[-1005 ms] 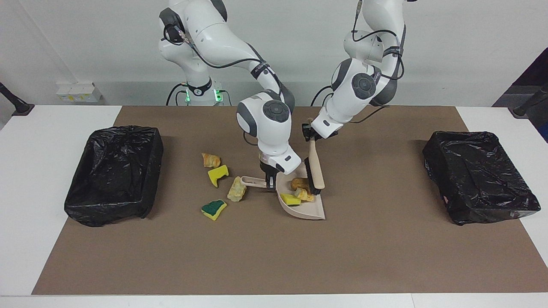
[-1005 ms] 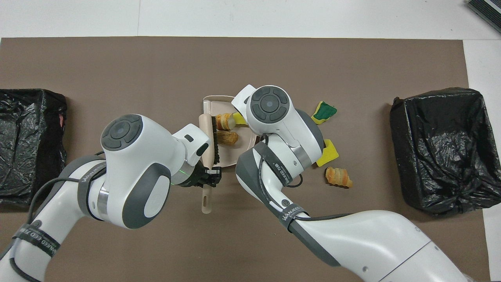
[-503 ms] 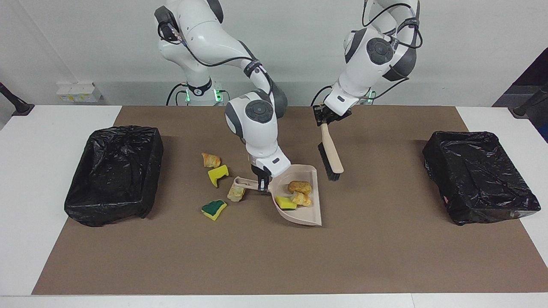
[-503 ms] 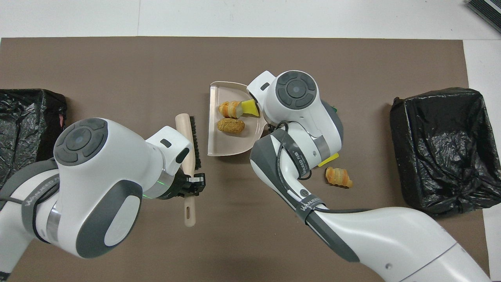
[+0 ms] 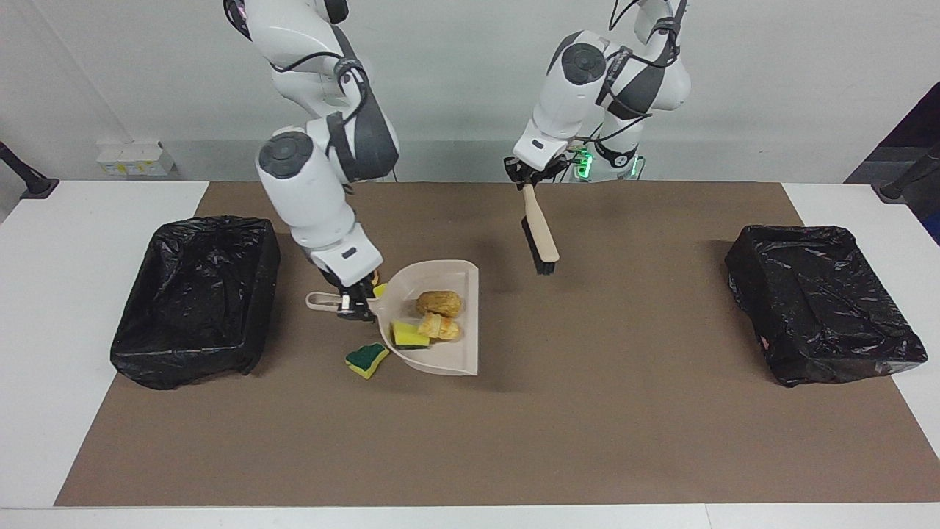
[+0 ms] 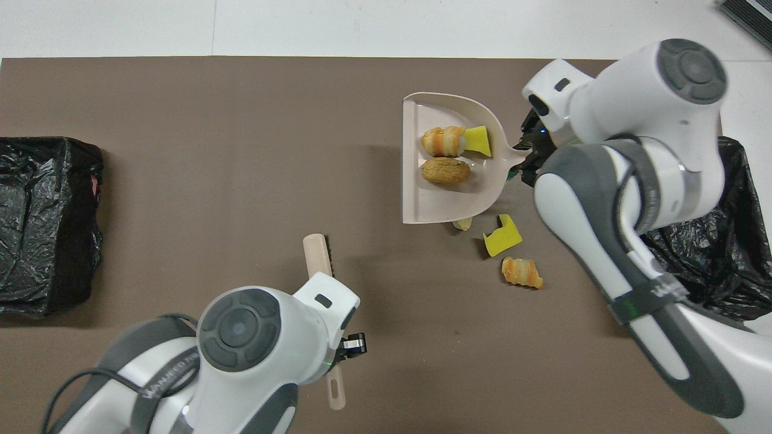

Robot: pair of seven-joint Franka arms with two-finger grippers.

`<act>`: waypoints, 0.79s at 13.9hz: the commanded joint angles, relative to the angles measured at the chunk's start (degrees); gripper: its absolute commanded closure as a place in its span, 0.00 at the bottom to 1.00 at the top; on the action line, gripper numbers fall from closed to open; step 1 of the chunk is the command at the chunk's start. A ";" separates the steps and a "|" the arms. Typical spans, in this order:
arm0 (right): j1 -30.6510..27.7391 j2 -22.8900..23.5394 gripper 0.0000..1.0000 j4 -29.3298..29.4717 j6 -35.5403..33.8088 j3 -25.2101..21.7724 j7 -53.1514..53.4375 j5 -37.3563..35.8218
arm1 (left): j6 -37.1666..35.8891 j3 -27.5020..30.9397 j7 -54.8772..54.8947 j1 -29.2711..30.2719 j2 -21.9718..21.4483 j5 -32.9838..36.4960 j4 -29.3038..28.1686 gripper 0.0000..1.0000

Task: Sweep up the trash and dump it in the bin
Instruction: 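Carry the dustpan binward with the right gripper while the left gripper withdraws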

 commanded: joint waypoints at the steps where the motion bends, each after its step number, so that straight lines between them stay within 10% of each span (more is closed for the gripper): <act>1: -7.31 -3.28 1.00 -2.62 -2.73 0.91 -9.23 2.78 | 6.12 0.21 -1.63 -4.06 -0.93 1.01 -6.25 1.00; 11: -36.60 -10.40 1.00 -11.56 1.00 0.29 -41.08 -5.80 | 14.48 0.21 -3.13 -8.37 1.62 1.01 -11.88 1.00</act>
